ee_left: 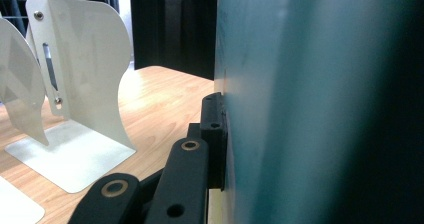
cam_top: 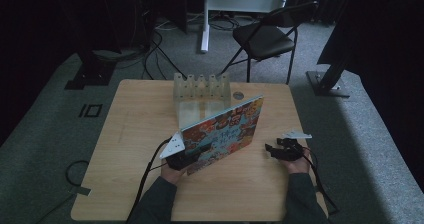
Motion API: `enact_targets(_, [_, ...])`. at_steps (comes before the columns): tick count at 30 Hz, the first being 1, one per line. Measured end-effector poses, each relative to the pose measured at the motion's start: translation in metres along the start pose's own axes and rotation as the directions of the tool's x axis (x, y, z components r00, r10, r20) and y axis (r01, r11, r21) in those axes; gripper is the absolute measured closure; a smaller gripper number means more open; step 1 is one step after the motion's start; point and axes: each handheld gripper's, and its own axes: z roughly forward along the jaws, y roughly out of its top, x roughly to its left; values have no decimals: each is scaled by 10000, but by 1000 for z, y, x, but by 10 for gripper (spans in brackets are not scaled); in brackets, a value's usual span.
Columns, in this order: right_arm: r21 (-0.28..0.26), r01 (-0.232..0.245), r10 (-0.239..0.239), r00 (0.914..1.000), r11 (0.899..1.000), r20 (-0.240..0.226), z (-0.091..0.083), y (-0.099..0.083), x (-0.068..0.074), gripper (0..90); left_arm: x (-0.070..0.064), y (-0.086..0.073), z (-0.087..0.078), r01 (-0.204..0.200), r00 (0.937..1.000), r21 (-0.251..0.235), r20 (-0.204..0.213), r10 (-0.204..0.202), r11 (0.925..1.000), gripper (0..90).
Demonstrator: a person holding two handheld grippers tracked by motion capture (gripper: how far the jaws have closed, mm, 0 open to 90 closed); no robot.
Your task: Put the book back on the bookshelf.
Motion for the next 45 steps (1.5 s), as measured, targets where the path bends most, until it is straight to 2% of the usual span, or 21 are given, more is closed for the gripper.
enact_targets(11, [274,445,-455,9984,9986,344,4,2,5,281,-1,5,-3,321,9992,-135,-230,-324,9994,810])
enact_targets(19, [403,624,-644,9967,9972,503,6,3,8,242,-6,12,-3,-70,9994,13,-352,71,10000,811])
enact_targets(23, [476,563,-590,9965,9973,592,6,3,8,196,-6,12,-3,23,9992,-18,-388,-24,10000,812])
enact_targets(26, [520,533,-564,9965,9972,614,7,3,7,173,-7,13,-4,-48,9988,3,-490,48,10000,812])
enact_targets(29, [531,563,-594,9965,9970,590,7,3,7,169,-10,15,-6,-252,9980,59,-574,255,9997,812])
enact_targets(45, [529,552,-584,9965,9971,598,7,3,8,168,-11,19,-13,-446,9951,167,-879,459,9989,812])
